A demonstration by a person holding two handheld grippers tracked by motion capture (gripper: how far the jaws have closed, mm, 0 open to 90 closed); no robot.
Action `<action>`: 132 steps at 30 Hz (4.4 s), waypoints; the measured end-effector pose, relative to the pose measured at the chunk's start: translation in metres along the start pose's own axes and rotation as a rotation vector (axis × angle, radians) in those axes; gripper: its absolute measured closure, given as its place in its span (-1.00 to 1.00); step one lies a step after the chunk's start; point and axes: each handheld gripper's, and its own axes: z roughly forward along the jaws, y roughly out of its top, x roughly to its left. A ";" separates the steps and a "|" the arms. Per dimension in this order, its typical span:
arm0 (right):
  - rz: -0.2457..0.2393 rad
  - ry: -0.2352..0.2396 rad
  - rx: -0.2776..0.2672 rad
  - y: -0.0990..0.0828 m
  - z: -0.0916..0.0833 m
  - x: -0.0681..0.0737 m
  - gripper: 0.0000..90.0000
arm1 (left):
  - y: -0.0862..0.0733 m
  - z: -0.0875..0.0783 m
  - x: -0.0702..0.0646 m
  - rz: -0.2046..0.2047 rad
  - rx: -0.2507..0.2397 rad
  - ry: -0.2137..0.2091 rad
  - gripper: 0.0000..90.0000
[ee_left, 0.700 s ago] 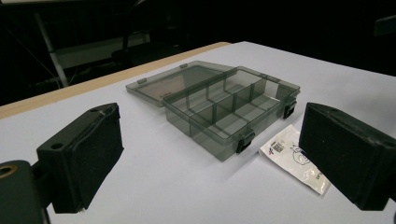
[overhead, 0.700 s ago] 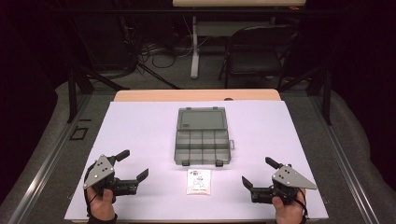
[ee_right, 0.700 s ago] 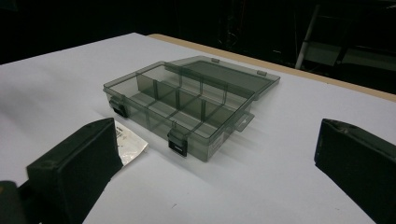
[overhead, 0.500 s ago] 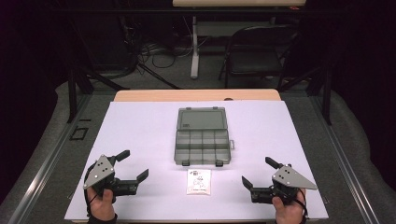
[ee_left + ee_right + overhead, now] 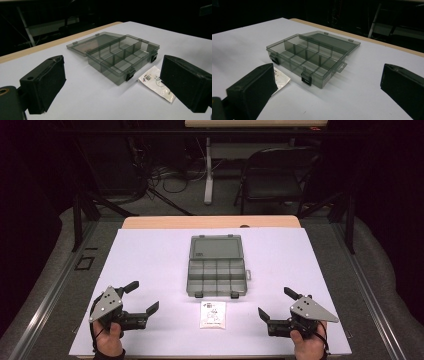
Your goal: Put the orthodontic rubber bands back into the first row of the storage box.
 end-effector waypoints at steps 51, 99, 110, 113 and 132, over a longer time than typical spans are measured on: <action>-0.023 0.148 0.147 0.045 0.082 0.023 -1.00 | -0.001 0.003 0.001 -0.011 0.029 -0.002 -0.86; -0.067 0.260 0.314 -0.003 0.114 0.046 -0.02 | -0.004 0.007 0.002 -0.009 0.061 -0.020 -0.86; -0.065 0.290 0.352 -0.009 0.125 0.049 0.12 | -0.004 0.009 0.002 -0.008 0.066 -0.025 -0.86; -0.063 0.291 0.361 -0.011 0.129 0.049 0.12 | -0.004 0.009 0.002 -0.009 0.067 -0.026 -0.86; -0.095 0.301 0.409 -0.020 0.142 0.052 0.11 | -0.005 0.010 0.002 -0.007 0.075 -0.031 -0.86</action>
